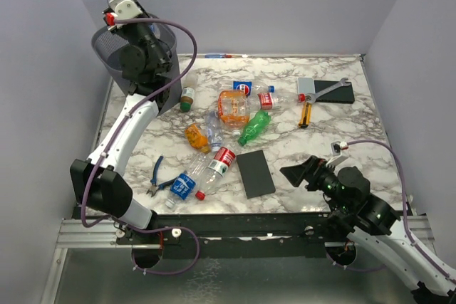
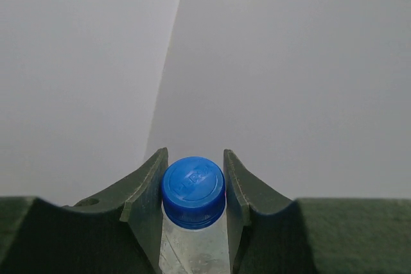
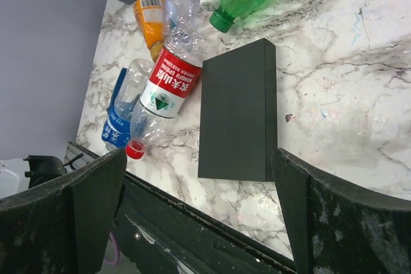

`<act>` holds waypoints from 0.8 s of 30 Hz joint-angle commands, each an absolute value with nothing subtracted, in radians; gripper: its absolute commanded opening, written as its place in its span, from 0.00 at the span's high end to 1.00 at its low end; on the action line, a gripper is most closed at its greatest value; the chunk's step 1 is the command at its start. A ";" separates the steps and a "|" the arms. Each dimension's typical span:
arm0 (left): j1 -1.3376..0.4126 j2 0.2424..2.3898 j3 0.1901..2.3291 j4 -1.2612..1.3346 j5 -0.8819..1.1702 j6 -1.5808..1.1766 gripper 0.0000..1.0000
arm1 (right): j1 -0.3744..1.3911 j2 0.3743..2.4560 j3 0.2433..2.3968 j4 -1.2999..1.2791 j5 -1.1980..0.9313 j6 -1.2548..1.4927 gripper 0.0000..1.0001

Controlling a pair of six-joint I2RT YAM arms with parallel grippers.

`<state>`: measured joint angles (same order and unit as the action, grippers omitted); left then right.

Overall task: Put the plastic bottles in the bin
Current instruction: Place the plastic bottle in the trash bin.

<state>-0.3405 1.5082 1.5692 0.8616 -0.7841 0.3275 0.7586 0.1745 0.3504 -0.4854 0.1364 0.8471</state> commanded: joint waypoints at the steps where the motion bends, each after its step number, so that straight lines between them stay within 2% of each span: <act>1: -0.268 1.494 1.428 0.785 -0.891 0.190 1.00 | 0.763 0.153 0.349 -0.537 0.138 0.869 0.02; 17: -0.196 1.517 1.346 0.493 -0.763 -0.056 1.00 | 0.764 0.200 0.344 -0.569 0.170 0.925 0.03; 24: -0.185 1.536 1.353 0.379 -0.780 -0.023 1.00 | 0.763 0.221 0.348 -0.579 0.167 0.935 0.02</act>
